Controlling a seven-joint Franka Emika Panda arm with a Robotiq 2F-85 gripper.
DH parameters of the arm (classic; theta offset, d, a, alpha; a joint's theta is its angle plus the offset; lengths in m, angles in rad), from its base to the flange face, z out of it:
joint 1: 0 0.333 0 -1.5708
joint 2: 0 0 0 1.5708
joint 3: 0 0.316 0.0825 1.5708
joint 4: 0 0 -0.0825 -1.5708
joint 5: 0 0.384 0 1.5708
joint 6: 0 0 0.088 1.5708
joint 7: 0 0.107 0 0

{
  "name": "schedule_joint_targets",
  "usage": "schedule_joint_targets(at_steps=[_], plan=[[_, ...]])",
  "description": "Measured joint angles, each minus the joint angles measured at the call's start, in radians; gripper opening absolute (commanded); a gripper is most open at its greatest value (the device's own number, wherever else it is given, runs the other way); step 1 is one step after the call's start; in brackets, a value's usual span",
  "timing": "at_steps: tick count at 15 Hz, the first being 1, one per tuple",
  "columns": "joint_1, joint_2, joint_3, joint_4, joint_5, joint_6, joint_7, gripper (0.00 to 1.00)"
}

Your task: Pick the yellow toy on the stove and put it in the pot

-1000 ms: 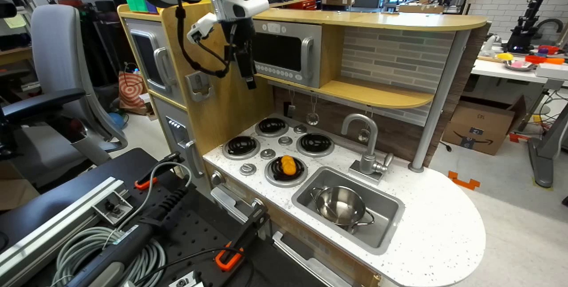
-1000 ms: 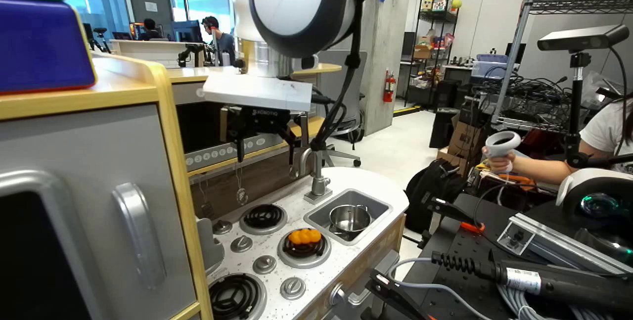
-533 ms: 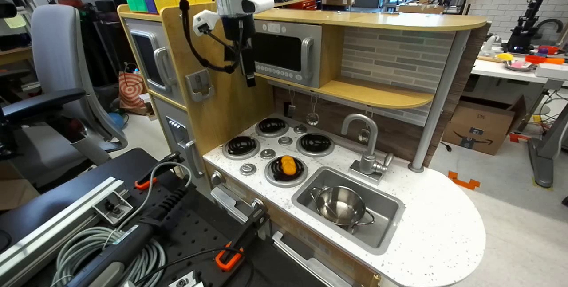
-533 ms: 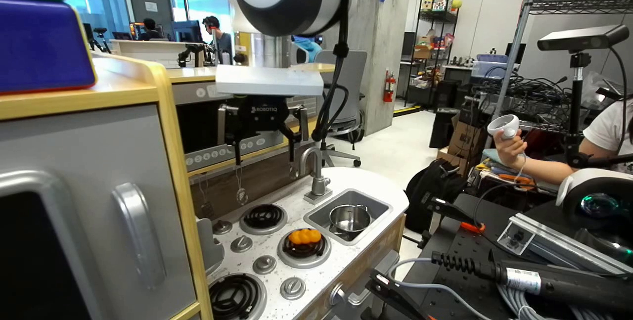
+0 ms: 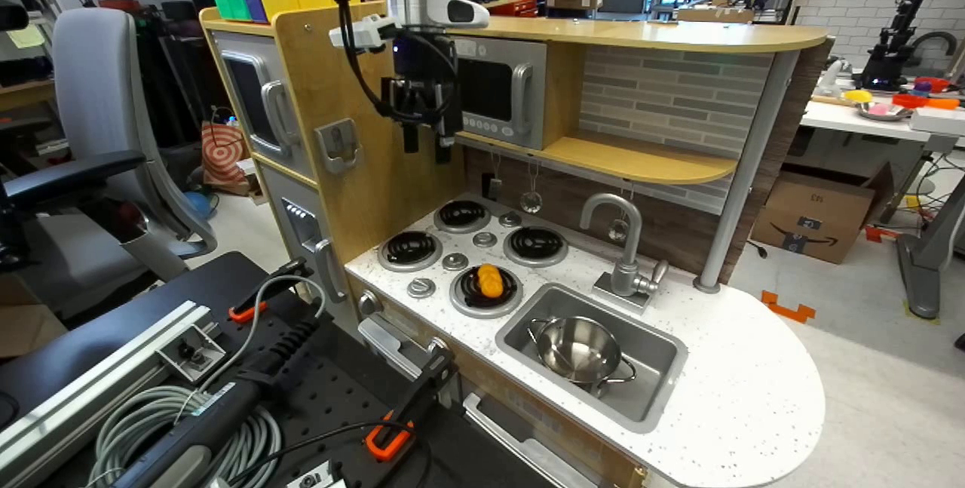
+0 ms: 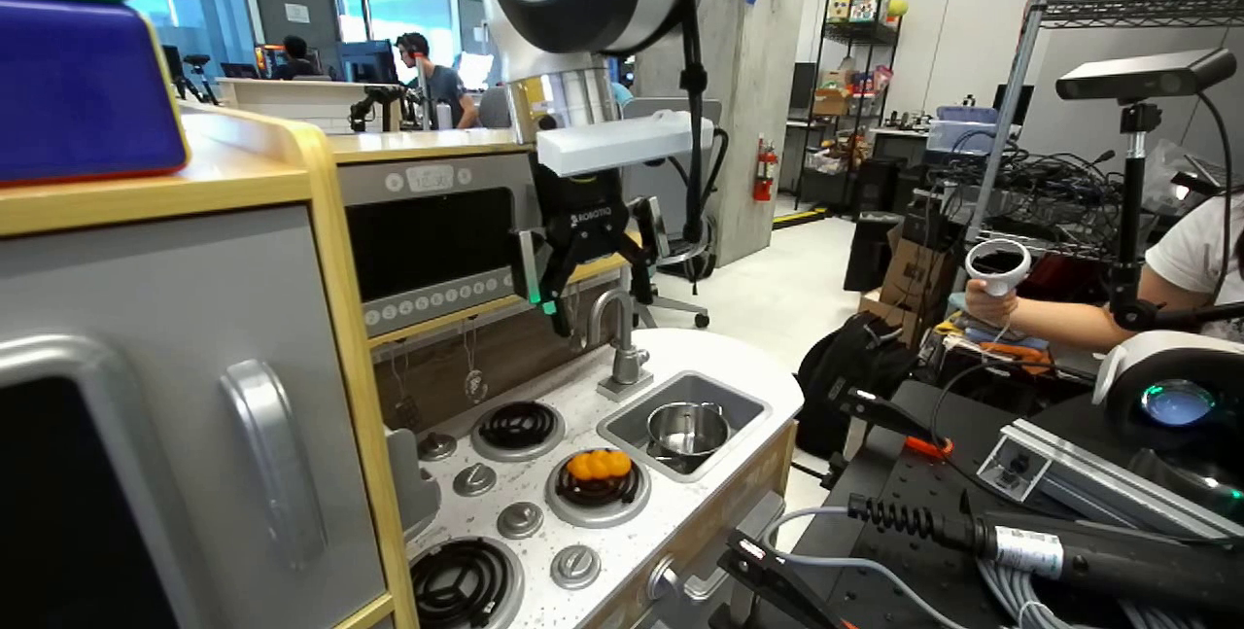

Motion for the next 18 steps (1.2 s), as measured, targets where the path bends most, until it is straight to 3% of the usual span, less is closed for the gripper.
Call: schedule_joint_targets(at_steps=[2,6,18], plan=[[0.014,0.001,-0.034,0.006,-0.075,0.034,-0.008,1.0],[0.026,0.001,-0.054,0.006,-0.091,0.079,0.006,1.0],[-0.029,0.045,-0.014,0.041,-0.054,0.063,-0.699,1.0]])
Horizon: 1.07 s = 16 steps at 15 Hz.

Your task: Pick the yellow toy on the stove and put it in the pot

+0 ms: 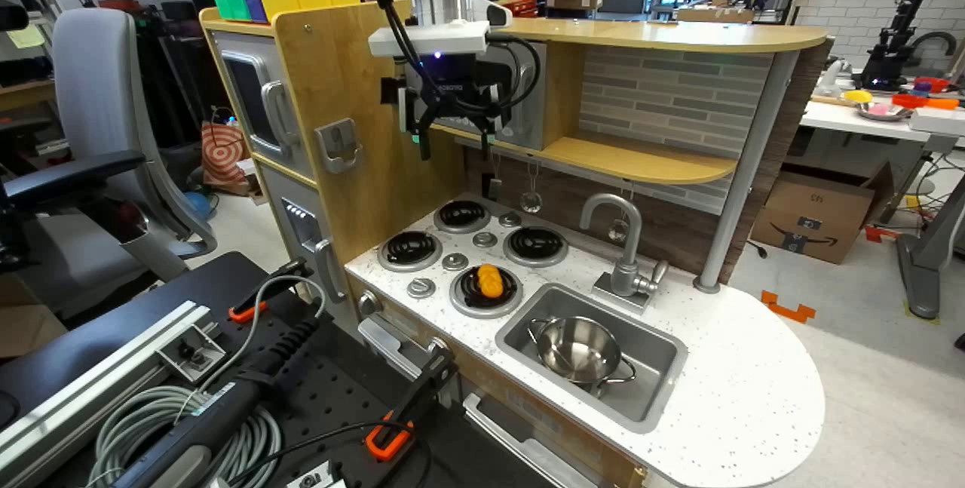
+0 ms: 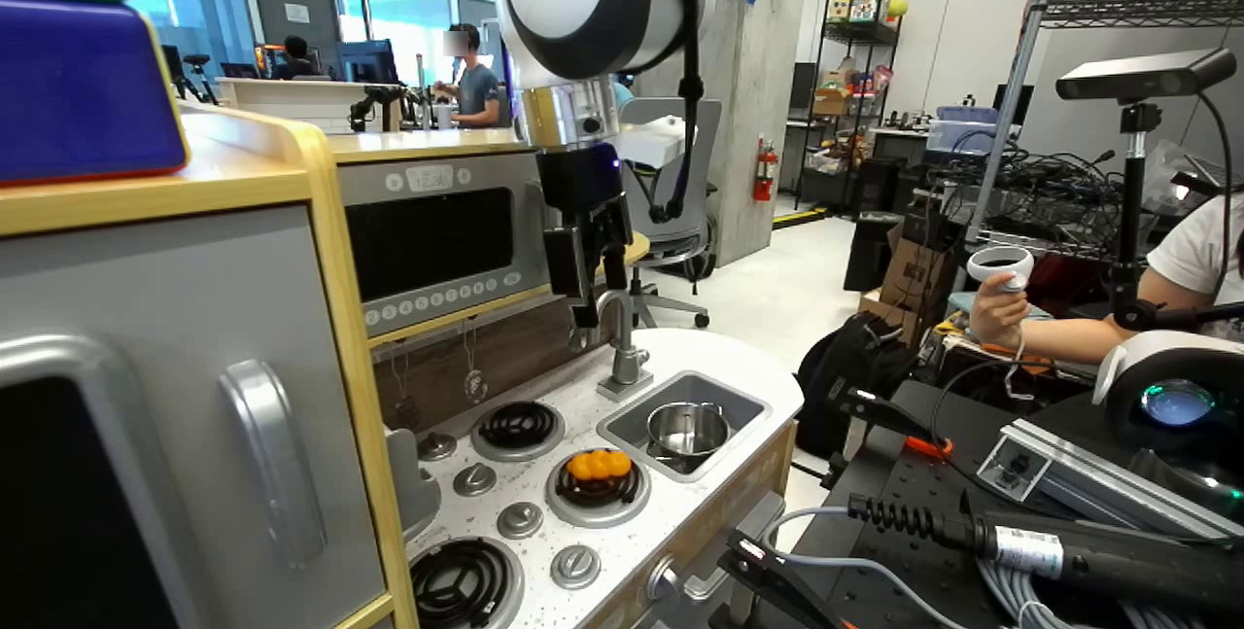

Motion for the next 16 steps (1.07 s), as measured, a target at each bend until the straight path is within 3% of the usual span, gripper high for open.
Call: schedule_joint_targets(at_steps=[2,9,16], plan=[[-0.009,0.019,0.009,0.017,0.0,-0.029,-0.107,1.0],[-0.01,0.024,0.009,0.017,-0.001,-0.031,-0.109,1.0],[-0.005,0.072,0.01,0.01,-0.022,0.235,-0.106,1.0]])
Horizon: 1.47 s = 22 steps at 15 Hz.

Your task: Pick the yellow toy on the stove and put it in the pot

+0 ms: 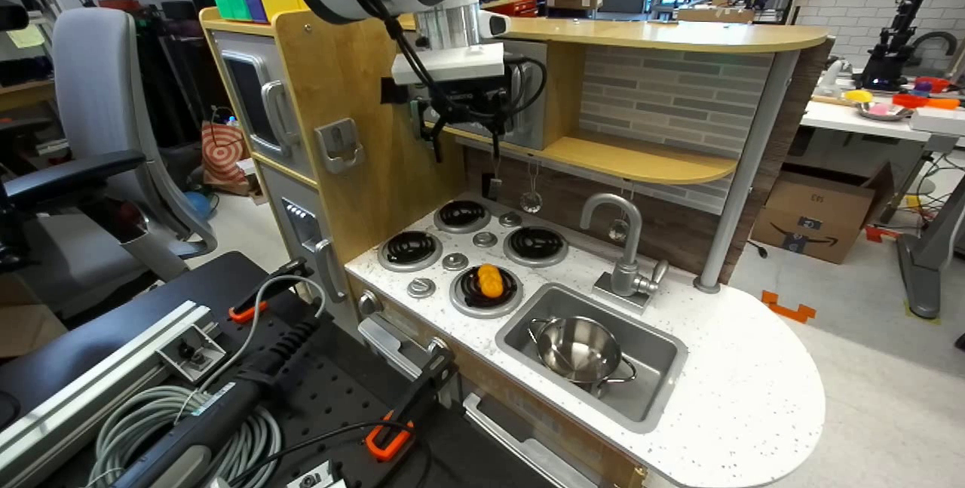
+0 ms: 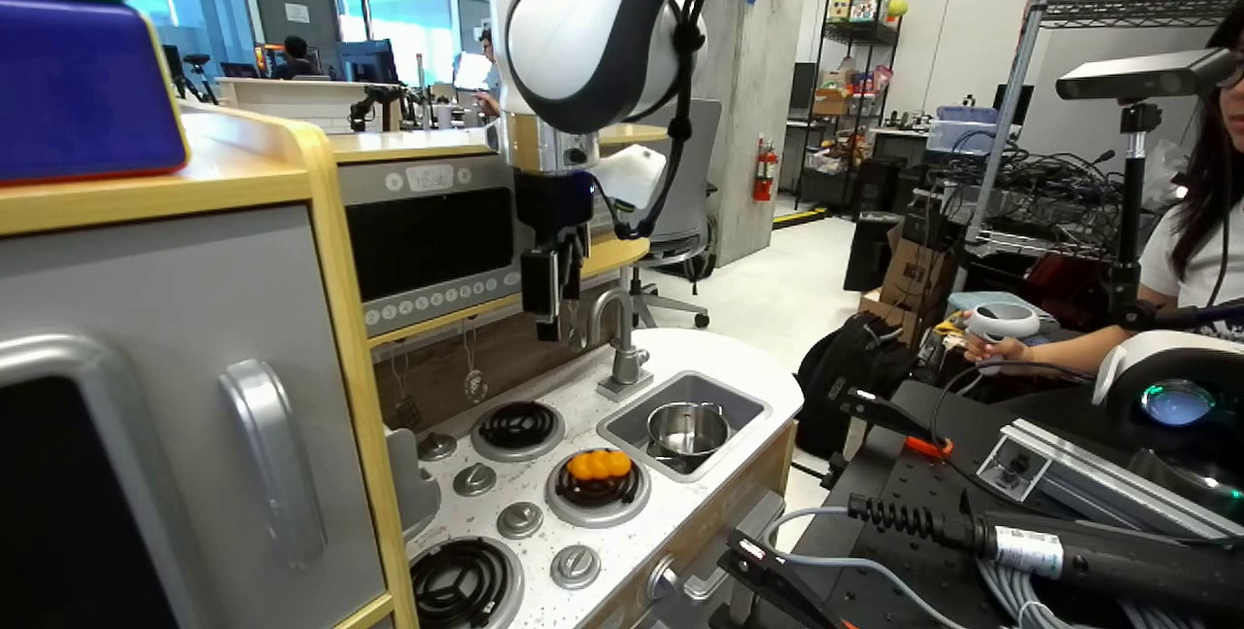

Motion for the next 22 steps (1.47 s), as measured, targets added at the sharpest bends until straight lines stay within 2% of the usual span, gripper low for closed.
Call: schedule_joint_targets(at_steps=[11,18,22], plan=[[0.003,0.249,-0.031,0.127,-0.096,0.029,-0.028,1.0],[0.003,0.26,-0.029,0.126,-0.099,0.037,-0.027,1.0],[0.007,0.282,-0.038,0.08,-0.099,0.147,0.019,1.0]])
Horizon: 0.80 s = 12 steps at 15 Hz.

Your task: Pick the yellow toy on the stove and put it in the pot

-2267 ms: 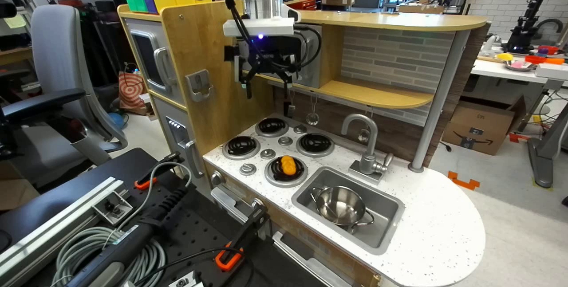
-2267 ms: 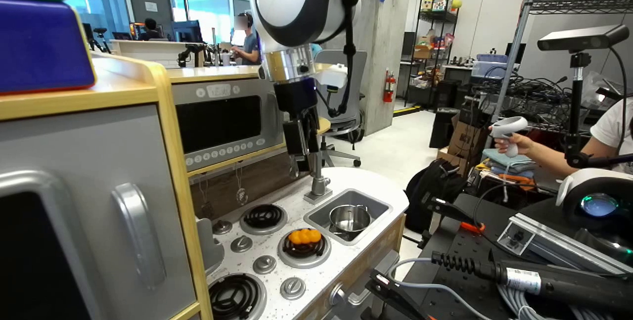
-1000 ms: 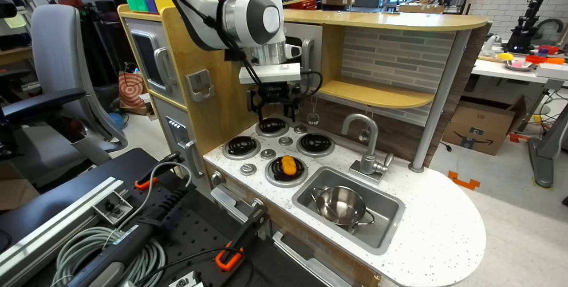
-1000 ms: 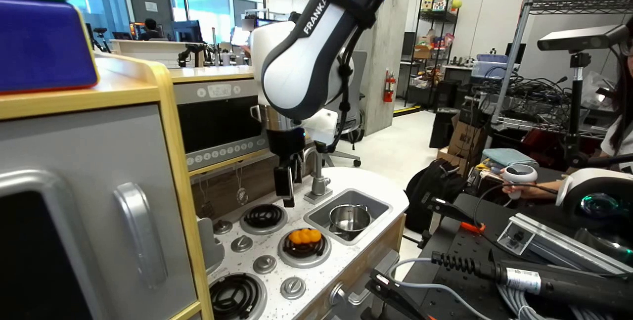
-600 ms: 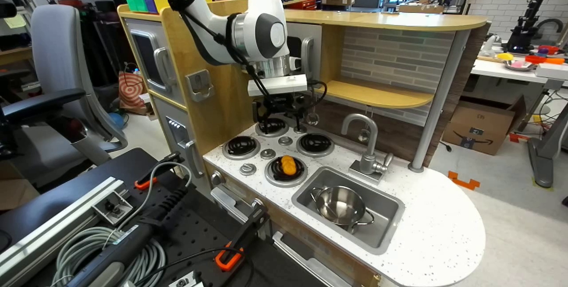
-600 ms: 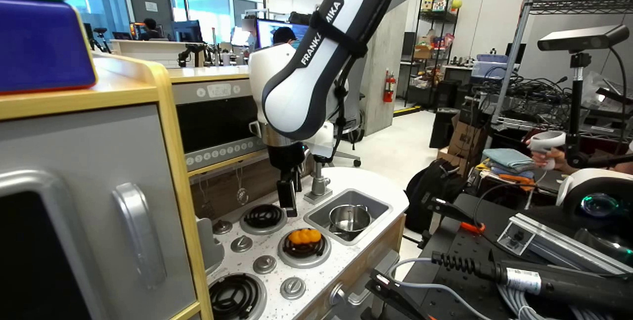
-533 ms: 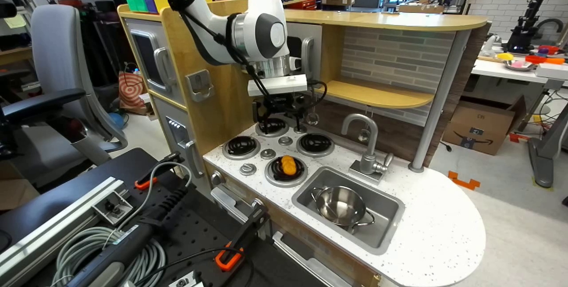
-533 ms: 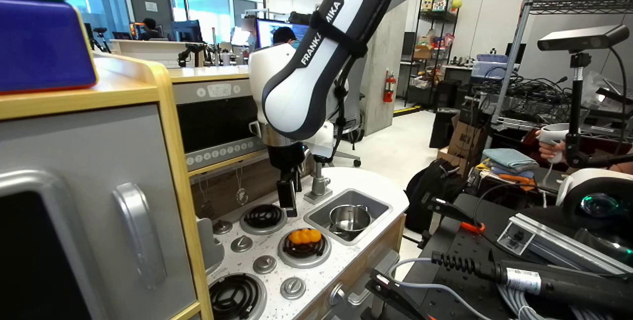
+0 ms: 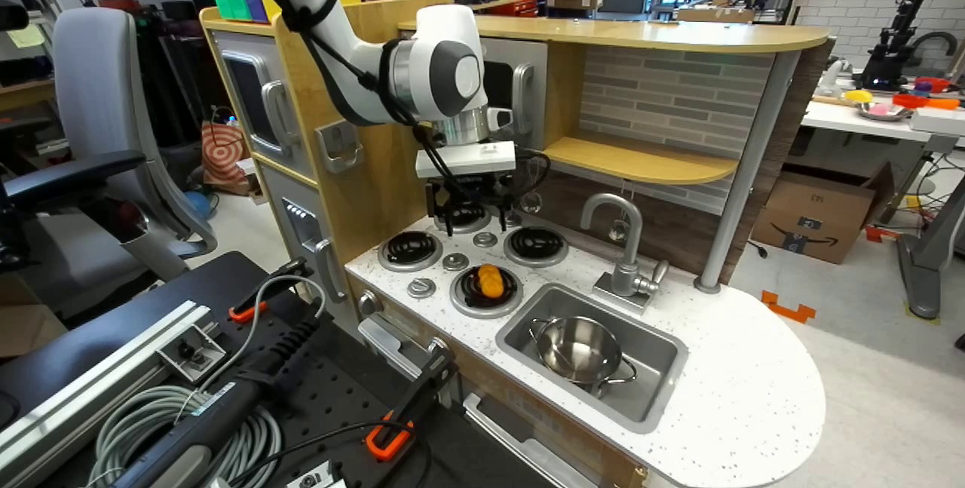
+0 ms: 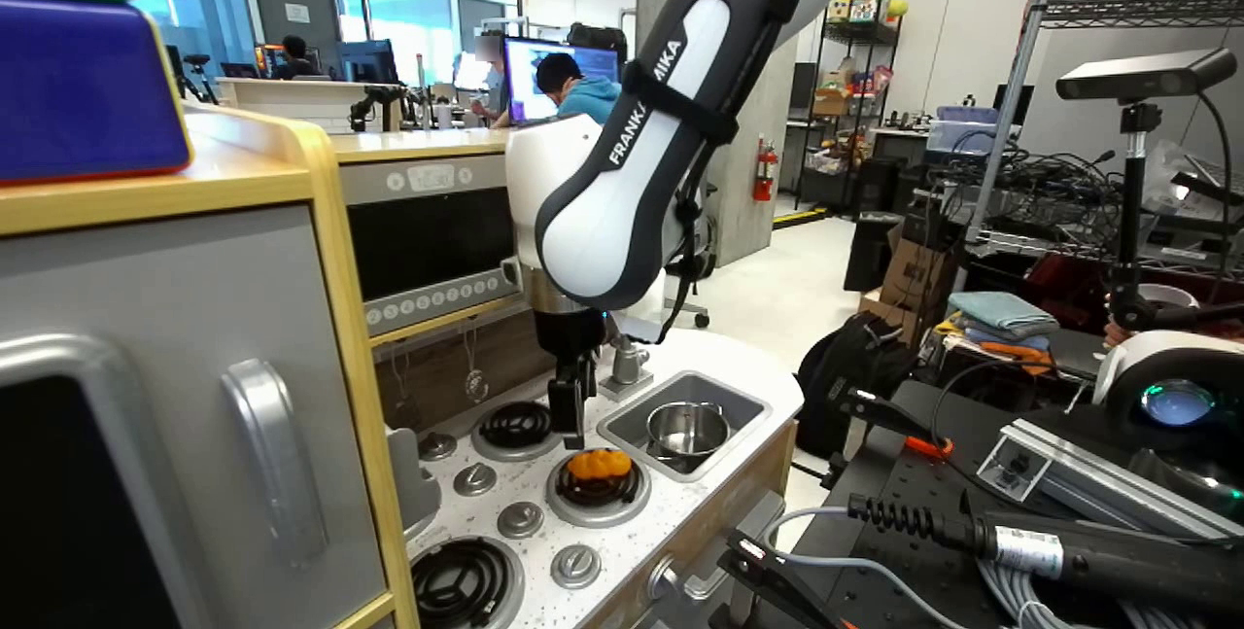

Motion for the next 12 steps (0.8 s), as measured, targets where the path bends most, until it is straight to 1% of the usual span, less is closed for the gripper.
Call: schedule_joint_targets(at_steps=[4,6,8,12], plan=[[0.002,0.05,-0.057,-0.031,0.0,0.144,0.086,1.0],[0.006,0.072,-0.089,-0.032,0.0,0.195,0.123,1.0],[0.005,0.084,-0.101,-0.028,0.001,0.189,0.134,1.0],[0.005,0.102,-0.078,-0.011,0.001,0.101,0.1,1.0]])
